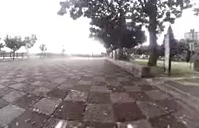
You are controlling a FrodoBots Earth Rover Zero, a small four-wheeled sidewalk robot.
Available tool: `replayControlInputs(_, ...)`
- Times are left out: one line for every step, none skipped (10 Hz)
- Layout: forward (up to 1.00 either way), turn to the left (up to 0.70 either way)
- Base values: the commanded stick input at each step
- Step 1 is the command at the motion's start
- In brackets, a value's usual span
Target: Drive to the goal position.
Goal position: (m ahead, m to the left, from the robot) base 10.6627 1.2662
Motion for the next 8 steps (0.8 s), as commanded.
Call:
replayControlInputs(0.70, 0.00)
replayControlInputs(0.70, 0.00)
replayControlInputs(0.70, 0.00)
replayControlInputs(0.70, 0.00)
replayControlInputs(0.70, 0.00)
replayControlInputs(0.70, 0.00)
replayControlInputs(0.70, 0.00)
replayControlInputs(0.70, 0.00)
